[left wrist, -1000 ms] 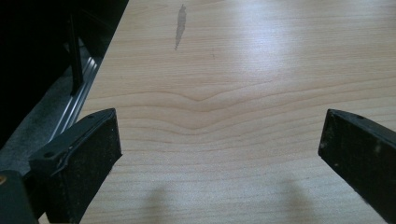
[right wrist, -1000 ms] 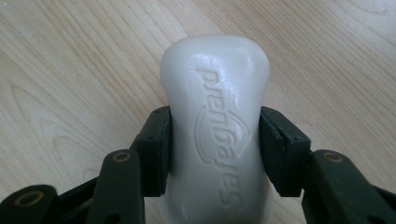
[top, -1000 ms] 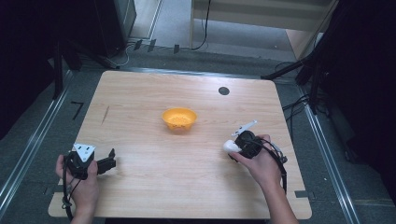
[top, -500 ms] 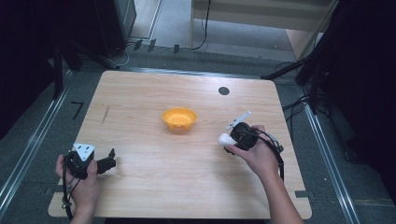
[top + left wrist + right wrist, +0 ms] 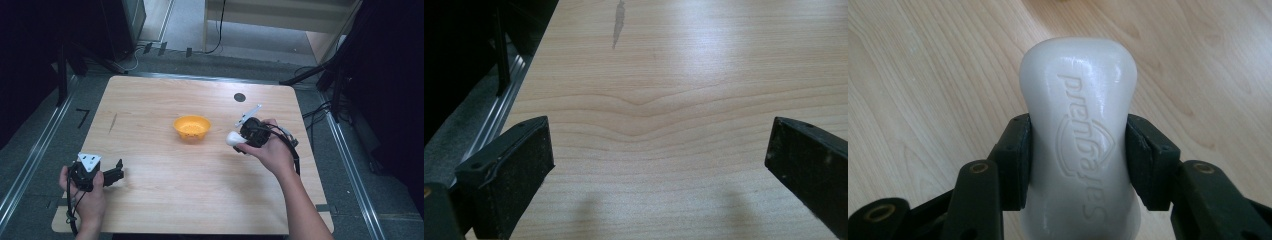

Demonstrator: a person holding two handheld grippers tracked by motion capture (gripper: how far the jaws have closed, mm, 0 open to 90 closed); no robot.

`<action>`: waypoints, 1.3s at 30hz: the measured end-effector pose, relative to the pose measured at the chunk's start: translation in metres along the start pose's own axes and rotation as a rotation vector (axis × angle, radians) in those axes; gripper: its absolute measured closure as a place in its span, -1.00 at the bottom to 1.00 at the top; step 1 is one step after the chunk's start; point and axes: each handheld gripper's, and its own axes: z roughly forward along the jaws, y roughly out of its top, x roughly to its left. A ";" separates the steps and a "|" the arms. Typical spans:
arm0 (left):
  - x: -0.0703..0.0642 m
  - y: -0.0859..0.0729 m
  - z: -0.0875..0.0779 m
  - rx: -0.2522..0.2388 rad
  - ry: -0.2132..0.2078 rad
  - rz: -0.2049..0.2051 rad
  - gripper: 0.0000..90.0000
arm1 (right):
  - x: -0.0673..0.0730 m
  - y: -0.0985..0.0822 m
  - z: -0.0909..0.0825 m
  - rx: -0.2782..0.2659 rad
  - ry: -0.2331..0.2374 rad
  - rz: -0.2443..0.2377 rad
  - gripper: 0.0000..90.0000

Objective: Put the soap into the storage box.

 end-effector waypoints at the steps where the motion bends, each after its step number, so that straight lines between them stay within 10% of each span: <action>1: 0.000 0.000 0.000 -0.001 0.000 -0.001 -1.00 | 0.000 0.003 0.000 -0.001 0.005 -0.007 0.13; 39: 0.001 0.000 0.000 -0.004 -0.012 -0.007 -1.00 | -0.001 0.088 0.029 0.031 0.029 -0.325 0.13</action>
